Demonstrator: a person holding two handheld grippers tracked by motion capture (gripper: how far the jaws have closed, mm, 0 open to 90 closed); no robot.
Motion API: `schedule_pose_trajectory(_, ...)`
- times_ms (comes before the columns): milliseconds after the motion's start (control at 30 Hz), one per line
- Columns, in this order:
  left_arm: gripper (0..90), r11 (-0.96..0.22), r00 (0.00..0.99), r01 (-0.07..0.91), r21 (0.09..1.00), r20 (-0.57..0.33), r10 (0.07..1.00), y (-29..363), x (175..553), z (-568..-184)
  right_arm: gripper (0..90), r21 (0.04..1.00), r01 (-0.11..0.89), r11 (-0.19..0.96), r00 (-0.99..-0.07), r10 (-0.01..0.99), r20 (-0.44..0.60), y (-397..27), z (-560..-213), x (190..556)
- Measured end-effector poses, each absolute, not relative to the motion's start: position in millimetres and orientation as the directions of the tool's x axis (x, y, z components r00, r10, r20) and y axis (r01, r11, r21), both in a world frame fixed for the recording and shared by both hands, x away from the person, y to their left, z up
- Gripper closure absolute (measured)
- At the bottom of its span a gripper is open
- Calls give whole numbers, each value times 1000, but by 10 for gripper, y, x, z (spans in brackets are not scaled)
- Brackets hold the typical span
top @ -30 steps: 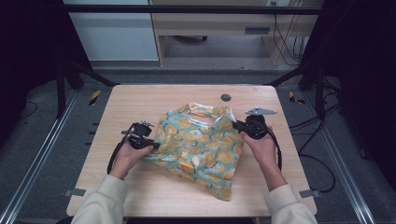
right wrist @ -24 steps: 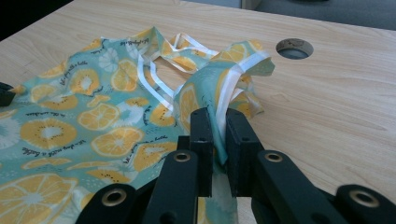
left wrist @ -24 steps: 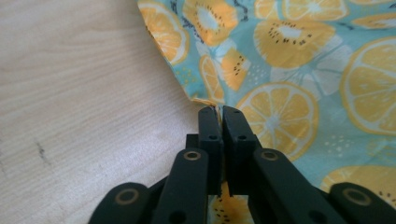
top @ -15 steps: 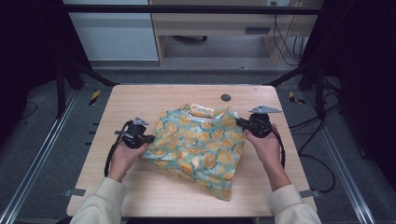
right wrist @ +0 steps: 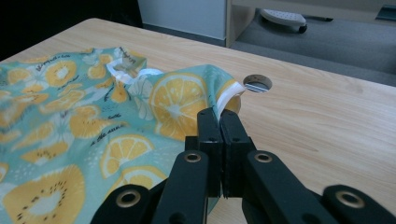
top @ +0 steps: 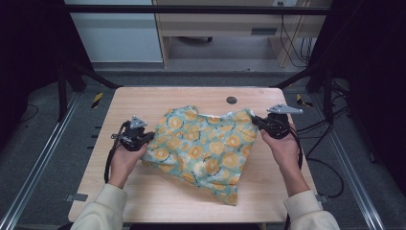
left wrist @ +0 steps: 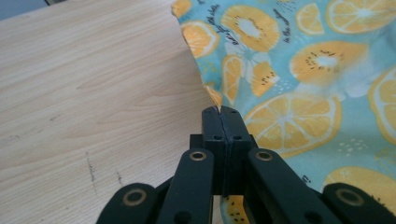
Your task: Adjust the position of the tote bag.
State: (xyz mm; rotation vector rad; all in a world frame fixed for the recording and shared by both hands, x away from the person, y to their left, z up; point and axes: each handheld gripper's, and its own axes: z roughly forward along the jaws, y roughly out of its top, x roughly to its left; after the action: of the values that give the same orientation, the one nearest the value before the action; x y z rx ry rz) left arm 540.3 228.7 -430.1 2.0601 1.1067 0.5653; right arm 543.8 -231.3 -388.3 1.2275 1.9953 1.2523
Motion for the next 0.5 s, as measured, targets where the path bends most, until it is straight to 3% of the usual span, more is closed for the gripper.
schedule_pose_trajectory(500,900,-343,536,457,821,54,843,2319,5269,-4088,891,918,370,145,-484,873,58,-2403,-3676,5289)
